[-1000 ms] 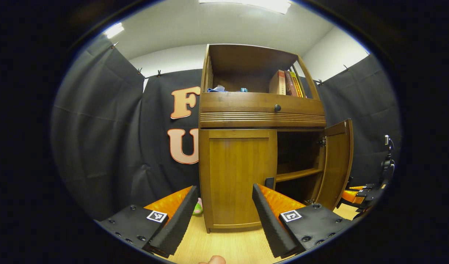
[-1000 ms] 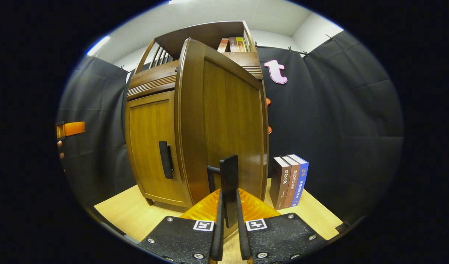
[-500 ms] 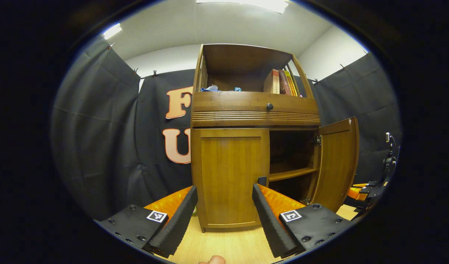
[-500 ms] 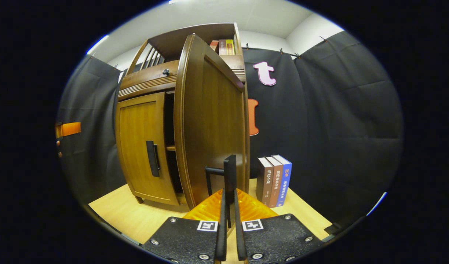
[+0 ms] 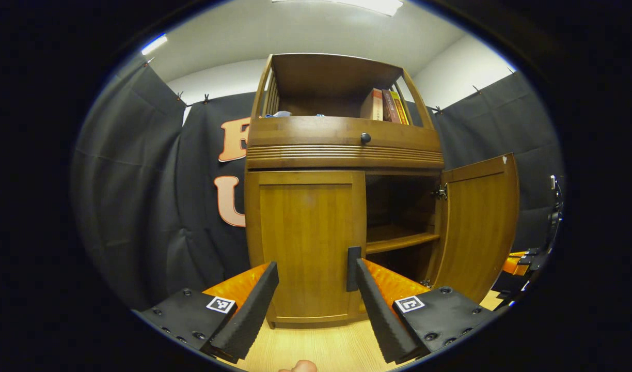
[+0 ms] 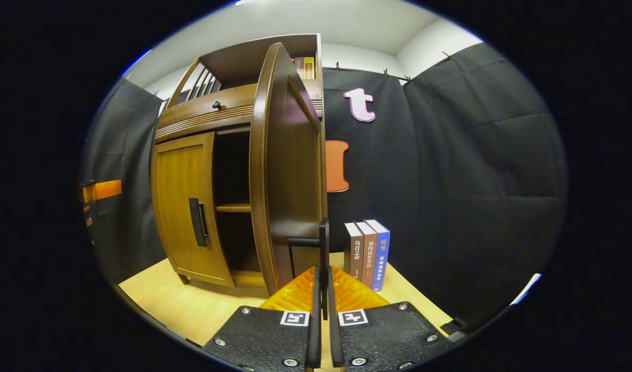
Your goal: Open the right door of the double-door shoe cabinet with the right hand, and open the left door with the left hand.
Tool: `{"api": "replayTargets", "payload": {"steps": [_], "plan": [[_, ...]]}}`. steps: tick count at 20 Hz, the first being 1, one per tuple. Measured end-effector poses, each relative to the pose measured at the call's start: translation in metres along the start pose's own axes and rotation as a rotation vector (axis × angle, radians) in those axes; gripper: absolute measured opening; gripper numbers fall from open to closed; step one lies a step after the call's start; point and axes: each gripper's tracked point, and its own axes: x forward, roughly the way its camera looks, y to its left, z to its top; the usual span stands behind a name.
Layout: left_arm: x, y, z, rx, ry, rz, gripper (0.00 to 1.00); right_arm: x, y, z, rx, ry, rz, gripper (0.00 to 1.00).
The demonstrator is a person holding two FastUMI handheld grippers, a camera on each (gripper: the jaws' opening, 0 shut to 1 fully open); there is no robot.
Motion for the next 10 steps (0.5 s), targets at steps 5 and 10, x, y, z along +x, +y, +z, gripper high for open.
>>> {"api": "replayTargets", "payload": {"steps": [5, 10], "plan": [[0.031, -0.018, -0.012, 0.031, -0.012, -0.019, 0.96, -0.009, -0.038, 0.000, -0.004, -0.004, -0.057, 0.06], [0.061, -0.033, -0.032, 0.004, 0.019, -0.032, 0.95, -0.019, -0.078, 0.002, -0.003, -0.019, -0.134, 0.00]]}}
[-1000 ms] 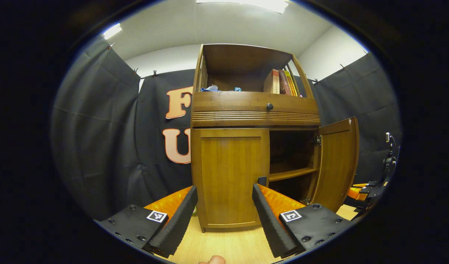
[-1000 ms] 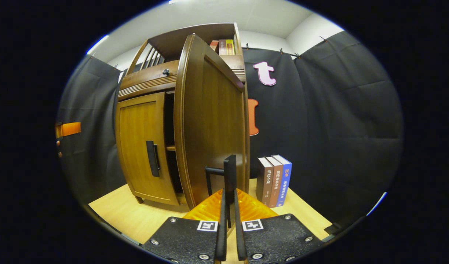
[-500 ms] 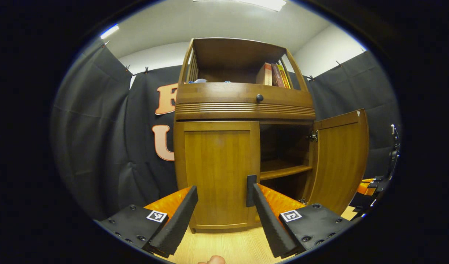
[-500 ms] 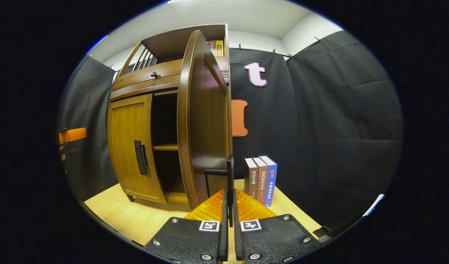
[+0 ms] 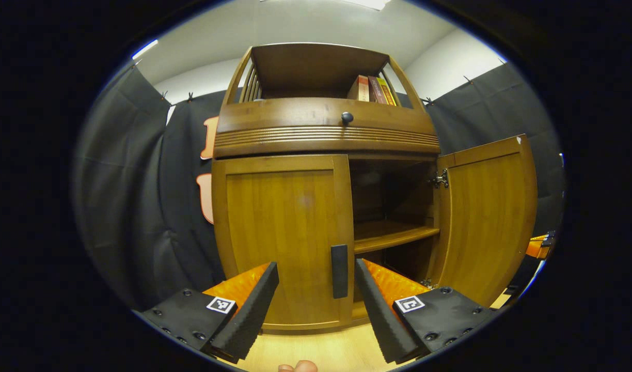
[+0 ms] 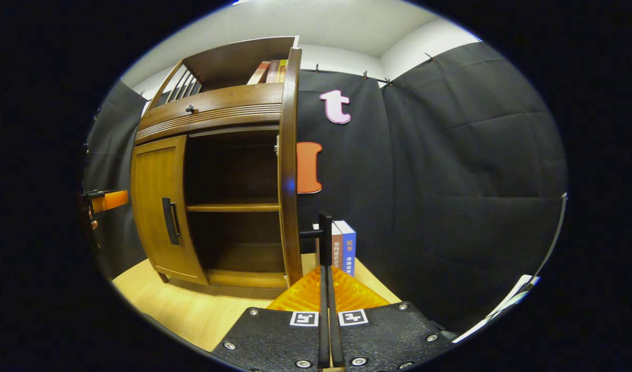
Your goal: Open the right door of the double-door shoe cabinet with the right hand, and open the left door with the left hand.
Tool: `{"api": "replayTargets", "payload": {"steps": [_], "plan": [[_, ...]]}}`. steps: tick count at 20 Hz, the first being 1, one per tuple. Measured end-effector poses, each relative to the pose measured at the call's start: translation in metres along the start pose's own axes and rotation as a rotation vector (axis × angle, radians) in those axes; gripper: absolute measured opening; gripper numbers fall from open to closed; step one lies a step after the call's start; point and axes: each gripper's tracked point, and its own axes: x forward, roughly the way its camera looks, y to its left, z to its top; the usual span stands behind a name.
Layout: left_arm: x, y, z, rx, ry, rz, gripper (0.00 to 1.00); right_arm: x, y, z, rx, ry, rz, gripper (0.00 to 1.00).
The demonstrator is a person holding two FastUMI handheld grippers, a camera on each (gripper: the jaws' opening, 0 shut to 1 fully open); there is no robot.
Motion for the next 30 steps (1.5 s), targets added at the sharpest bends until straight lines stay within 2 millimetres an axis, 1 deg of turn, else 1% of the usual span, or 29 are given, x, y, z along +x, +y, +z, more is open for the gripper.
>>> {"api": "replayTargets", "payload": {"steps": [2, 3, 4, 5, 7, 8, 9, 10, 12, 14, 15, 16, 17, 18, 21, 22, 26, 27, 28, 30], "plan": [[0.014, -0.002, -0.004, -0.007, -0.005, -0.003, 0.98, -0.005, -0.001, -0.005, 0.036, 0.008, 0.031, 0.01], [0.021, -0.001, -0.005, 0.001, -0.016, 0.002, 0.96, -0.007, -0.002, -0.008, 0.048, 0.018, 0.035, 0.18], [0.027, -0.002, -0.006, 0.009, -0.023, 0.006, 0.95, -0.007, -0.006, -0.010, 0.043, 0.021, 0.032, 0.06], [0.033, -0.002, -0.009, 0.009, -0.026, 0.008, 0.94, -0.007, -0.012, -0.008, 0.033, 0.020, 0.022, 0.07], [0.040, -0.006, -0.015, -0.005, -0.022, 0.004, 0.94, -0.010, -0.017, -0.006, 0.025, 0.013, 0.010, 0.13], [0.045, -0.007, -0.015, -0.009, -0.022, 0.005, 0.96, -0.012, -0.020, -0.005, 0.021, 0.005, 0.001, 0.17], [0.050, -0.008, -0.017, -0.012, -0.023, 0.008, 0.94, -0.013, -0.024, -0.003, 0.016, -0.004, -0.012, 0.11], [0.055, -0.009, -0.019, -0.014, -0.021, 0.008, 0.94, -0.013, -0.028, 0.000, 0.009, -0.013, -0.023, 0.23], [0.063, -0.013, -0.027, -0.019, -0.010, 0.002, 0.94, -0.015, -0.031, 0.003, 0.004, -0.030, -0.034, 0.41], [0.074, -0.018, -0.034, -0.015, 0.004, -0.002, 0.95, -0.014, -0.038, 0.002, 0.009, -0.035, -0.055, 0.69], [0.079, -0.020, -0.037, -0.007, 0.009, 0.001, 0.94, -0.014, -0.042, 0.003, 0.013, -0.037, -0.067, 0.72], [0.084, -0.020, -0.042, -0.004, 0.015, 0.007, 0.95, -0.013, -0.046, 0.003, 0.014, -0.042, -0.080, 0.88], [0.089, -0.021, -0.046, -0.004, 0.023, 0.008, 0.95, -0.013, -0.050, 0.004, 0.013, -0.047, -0.091, 0.90], [0.094, -0.021, -0.051, -0.006, 0.028, 0.011, 0.95, -0.013, -0.051, 0.004, 0.011, -0.052, -0.097, 0.83], [0.110, -0.024, -0.065, -0.012, 0.046, 0.009, 0.95, -0.013, -0.052, 0.003, 0.002, -0.055, -0.095, 1.00], [0.114, -0.025, -0.070, -0.018, 0.053, 0.005, 0.95, -0.013, -0.053, 0.002, -0.003, -0.057, -0.098, 0.92], [0.128, -0.021, -0.086, -0.002, 0.080, 0.036, 0.96, -0.010, -0.053, 0.003, -0.028, -0.063, -0.108, 0.92], [0.133, -0.021, -0.088, 0.000, 0.081, 0.039, 0.94, -0.009, -0.052, 0.003, -0.030, -0.065, -0.107, 0.92], [0.135, -0.022, -0.087, -0.001, 0.075, 0.034, 0.93, -0.008, -0.051, 0.003, -0.030, -0.067, -0.105, 1.00], [0.139, -0.024, -0.087, -0.002, 0.072, 0.023, 0.89, -0.007, -0.050, 0.003, -0.028, -0.067, -0.104, 1.00]]}}
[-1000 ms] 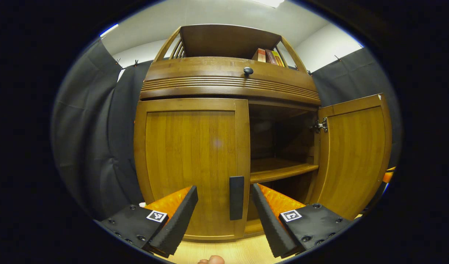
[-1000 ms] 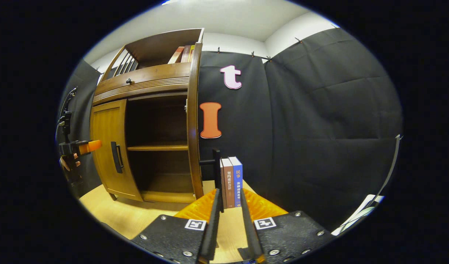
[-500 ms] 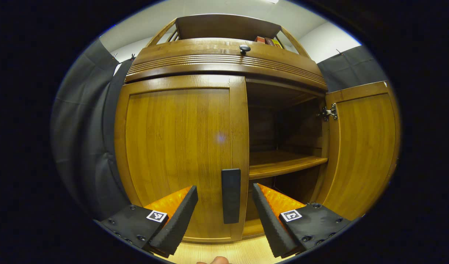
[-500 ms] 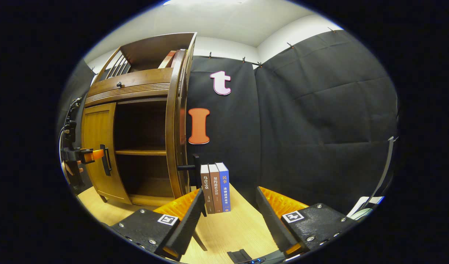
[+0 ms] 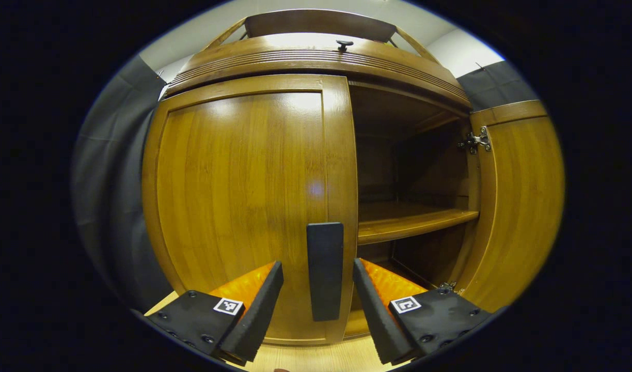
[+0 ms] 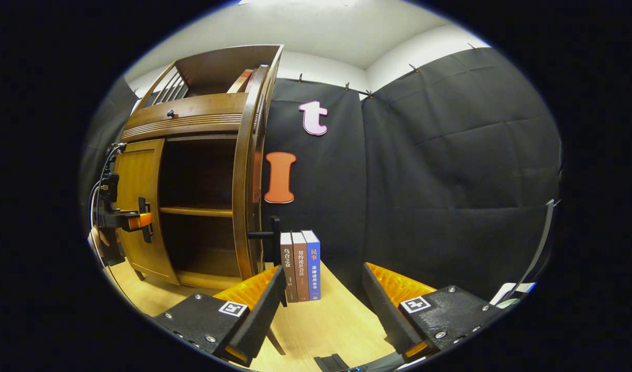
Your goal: Open the right door of the double-door shoe cabinet with the right hand, and open the left door with the left hand.
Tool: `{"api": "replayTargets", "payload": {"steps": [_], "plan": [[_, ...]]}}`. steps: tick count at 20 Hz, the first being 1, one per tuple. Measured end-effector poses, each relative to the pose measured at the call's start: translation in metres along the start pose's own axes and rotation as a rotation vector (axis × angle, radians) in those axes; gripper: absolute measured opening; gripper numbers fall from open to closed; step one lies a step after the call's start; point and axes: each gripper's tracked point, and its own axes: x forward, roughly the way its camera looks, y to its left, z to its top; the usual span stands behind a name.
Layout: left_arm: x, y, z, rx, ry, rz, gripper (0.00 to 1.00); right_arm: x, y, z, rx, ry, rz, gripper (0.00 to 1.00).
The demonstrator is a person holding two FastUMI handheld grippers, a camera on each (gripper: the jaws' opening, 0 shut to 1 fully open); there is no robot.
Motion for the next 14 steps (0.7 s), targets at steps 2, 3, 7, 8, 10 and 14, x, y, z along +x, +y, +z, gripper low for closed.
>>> {"api": "replayTargets", "payload": {"steps": [2, 3, 7, 8, 10, 14], "plan": [[0.005, 0.004, 0.000, -0.006, 0.002, 0.022, 0.77, 0.000, 0.001, 0.000, 0.004, -0.002, 0.004, 1.00], [0.007, 0.001, 0.000, -0.012, 0.001, 0.010, 0.73, 0.000, 0.001, 0.002, 0.002, -0.006, 0.004, 1.00], [0.007, -0.006, -0.004, -0.011, 0.008, -0.015, 0.55, 0.000, 0.003, 0.003, -0.013, -0.014, 0.003, 1.00], [0.008, -0.005, -0.002, -0.016, 0.006, -0.013, 0.51, -0.001, 0.004, 0.003, -0.010, -0.013, 0.006, 1.00], [0.006, -0.006, -0.003, -0.014, 0.010, -0.025, 0.43, -0.002, 0.006, 0.003, -0.007, -0.012, 0.010, 1.00], [-0.002, -0.005, -0.003, -0.030, 0.029, -0.024, 0.34, -0.005, 0.005, 0.006, -0.009, -0.010, 0.005, 1.00]]}}
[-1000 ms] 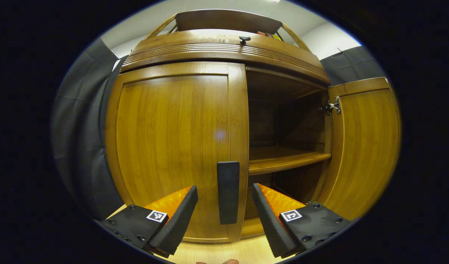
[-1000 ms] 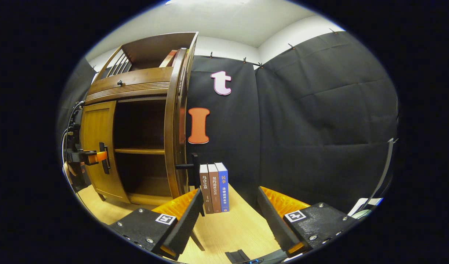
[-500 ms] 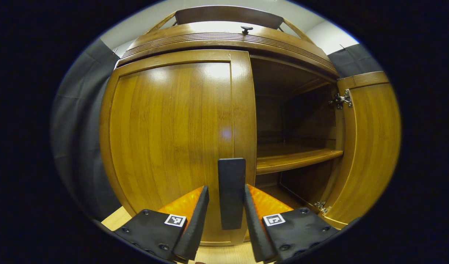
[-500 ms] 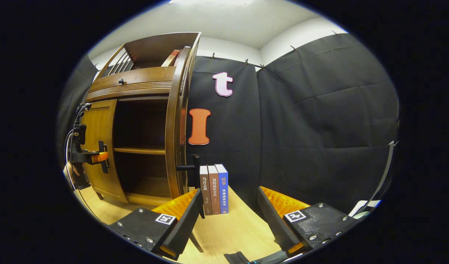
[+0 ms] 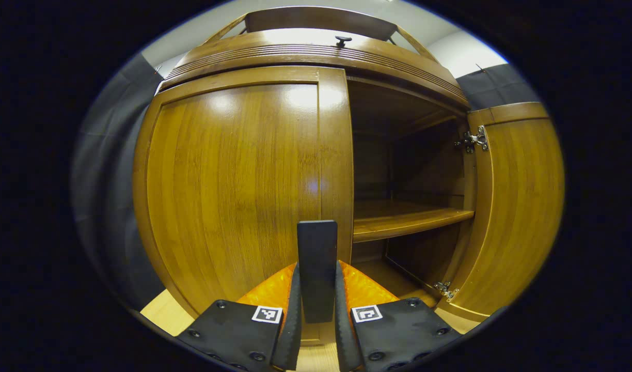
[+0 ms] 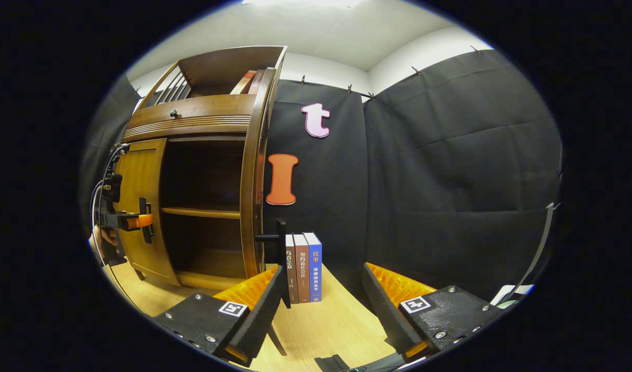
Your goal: Open the right door of the double-door shoe cabinet with the right hand, and open the left door with the left hand.
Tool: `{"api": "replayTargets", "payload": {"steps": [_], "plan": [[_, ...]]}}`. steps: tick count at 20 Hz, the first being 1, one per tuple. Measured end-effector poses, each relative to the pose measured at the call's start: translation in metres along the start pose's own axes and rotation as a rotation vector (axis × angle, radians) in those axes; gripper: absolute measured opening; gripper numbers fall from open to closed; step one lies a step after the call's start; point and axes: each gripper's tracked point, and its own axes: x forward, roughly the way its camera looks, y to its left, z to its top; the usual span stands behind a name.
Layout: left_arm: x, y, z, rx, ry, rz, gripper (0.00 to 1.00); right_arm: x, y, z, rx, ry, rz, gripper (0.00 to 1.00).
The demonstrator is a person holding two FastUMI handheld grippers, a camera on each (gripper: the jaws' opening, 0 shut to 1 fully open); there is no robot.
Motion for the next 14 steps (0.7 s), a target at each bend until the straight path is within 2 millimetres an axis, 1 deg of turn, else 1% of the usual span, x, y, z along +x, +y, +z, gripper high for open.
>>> {"api": "replayTargets", "payload": {"steps": [1, 2, 5, 6, 10, 14], "plan": [[-0.003, -0.001, -0.001, 0.012, 0.007, -0.001, 0.33, -0.002, 0.001, 0.000, 0.003, 0.001, 0.002, 1.00], [-0.006, 0.000, -0.001, 0.019, 0.008, -0.006, 0.31, -0.003, 0.003, 0.001, 0.006, 0.001, 0.005, 0.92], [-0.018, 0.000, 0.000, 0.006, 0.007, -0.032, 0.32, -0.008, 0.006, 0.004, 0.011, -0.001, 0.009, 0.92], [-0.026, -0.001, -0.002, 0.008, 0.007, -0.040, 0.32, -0.008, 0.009, 0.005, 0.014, -0.001, 0.012, 0.92], [-0.048, -0.001, -0.001, 0.018, 0.009, -0.060, 0.33, -0.014, 0.019, 0.010, 0.031, -0.008, 0.032, 0.92], [-0.068, 0.004, -0.001, 0.024, 0.010, -0.072, 0.33, -0.019, 0.029, 0.014, 0.025, -0.009, 0.042, 0.92]]}}
